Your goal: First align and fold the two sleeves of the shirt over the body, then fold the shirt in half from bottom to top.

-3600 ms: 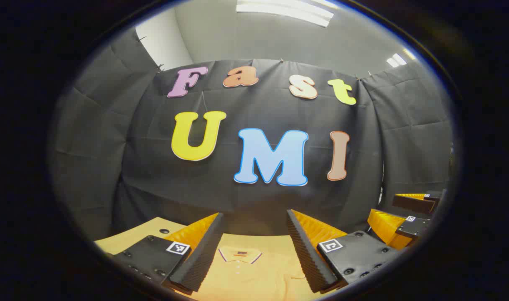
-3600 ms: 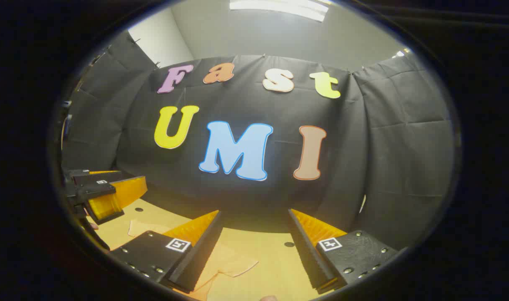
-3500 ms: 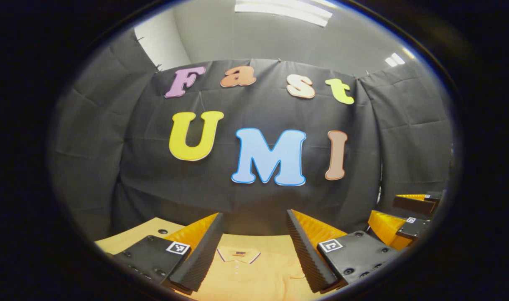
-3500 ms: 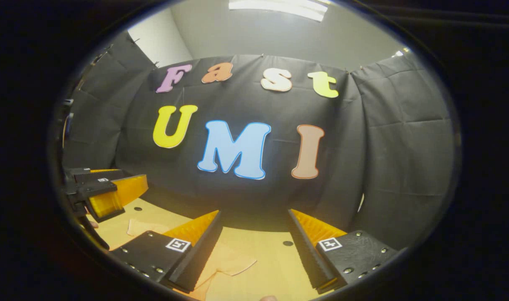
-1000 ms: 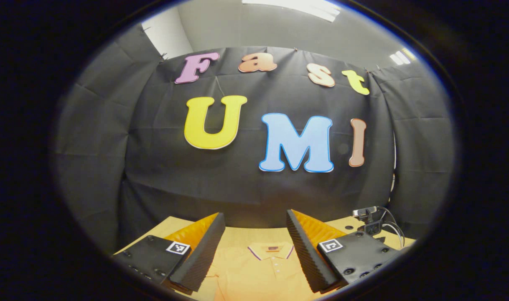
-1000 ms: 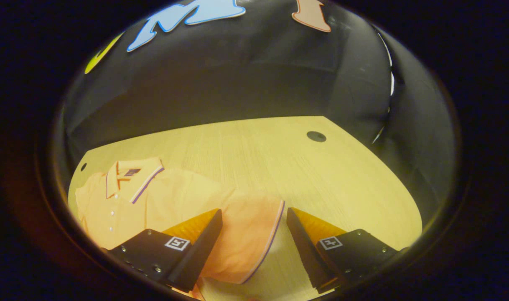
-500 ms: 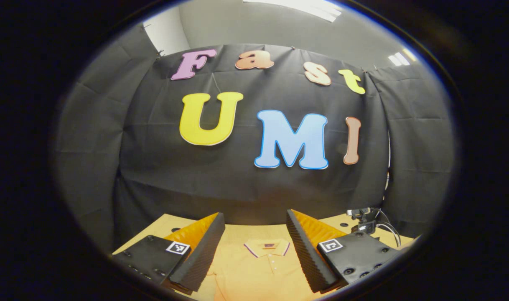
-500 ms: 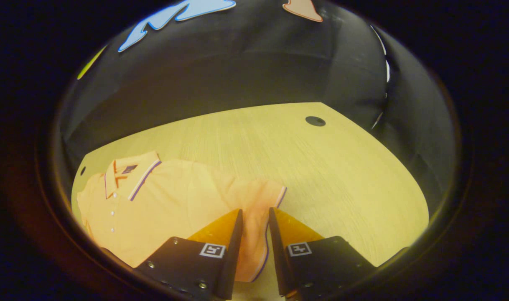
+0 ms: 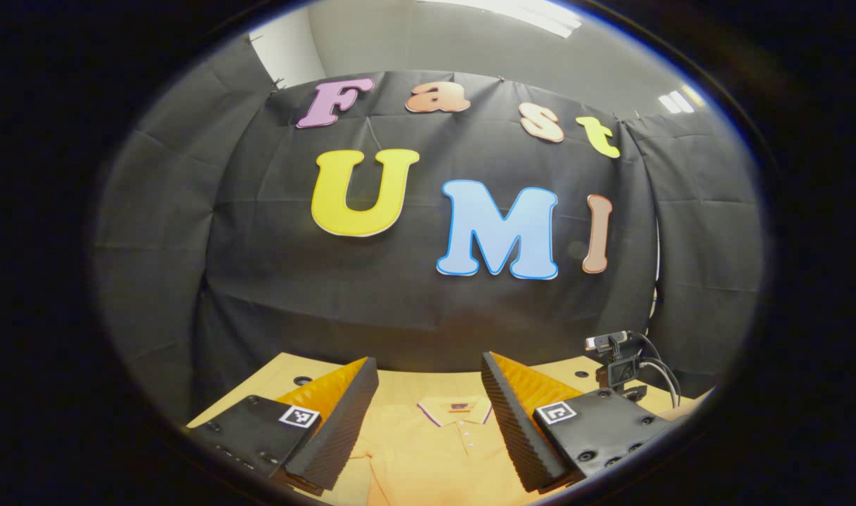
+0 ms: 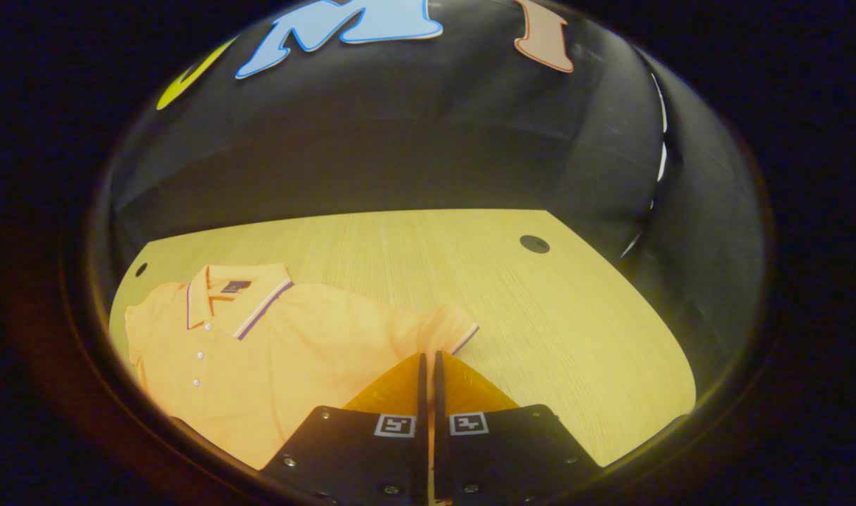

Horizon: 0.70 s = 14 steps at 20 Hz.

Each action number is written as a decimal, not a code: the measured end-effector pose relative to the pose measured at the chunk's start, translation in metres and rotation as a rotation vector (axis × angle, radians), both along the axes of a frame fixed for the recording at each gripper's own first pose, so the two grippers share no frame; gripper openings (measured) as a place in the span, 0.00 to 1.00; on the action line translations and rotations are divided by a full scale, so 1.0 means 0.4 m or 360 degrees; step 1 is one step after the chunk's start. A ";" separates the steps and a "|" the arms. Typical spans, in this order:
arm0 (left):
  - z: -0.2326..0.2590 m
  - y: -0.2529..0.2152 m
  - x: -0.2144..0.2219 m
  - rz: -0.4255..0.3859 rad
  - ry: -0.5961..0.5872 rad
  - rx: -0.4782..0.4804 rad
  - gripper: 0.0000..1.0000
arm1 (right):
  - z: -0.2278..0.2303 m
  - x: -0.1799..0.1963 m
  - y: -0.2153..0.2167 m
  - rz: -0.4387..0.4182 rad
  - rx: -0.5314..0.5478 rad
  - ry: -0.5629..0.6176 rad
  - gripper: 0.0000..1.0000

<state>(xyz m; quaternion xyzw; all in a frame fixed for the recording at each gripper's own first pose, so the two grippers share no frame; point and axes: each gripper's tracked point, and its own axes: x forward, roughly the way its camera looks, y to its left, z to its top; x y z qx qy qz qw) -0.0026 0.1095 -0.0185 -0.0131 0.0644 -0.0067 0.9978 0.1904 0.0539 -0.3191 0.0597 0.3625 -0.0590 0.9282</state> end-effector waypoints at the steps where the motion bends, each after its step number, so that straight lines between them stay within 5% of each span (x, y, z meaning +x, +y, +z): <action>1: -0.004 0.001 -0.001 0.0000 0.0003 -0.0009 0.96 | 0.022 0.001 0.010 0.0034 -0.0022 -0.0023 0.04; 6: -0.016 0.021 -0.013 0.0016 0.0016 -0.0026 0.96 | 0.099 -0.010 0.096 0.0264 -0.0127 -0.0118 0.04; 14: -0.044 0.064 -0.007 0.0007 0.0045 -0.0004 0.96 | 0.126 -0.022 0.237 0.0422 -0.0137 -0.0133 0.03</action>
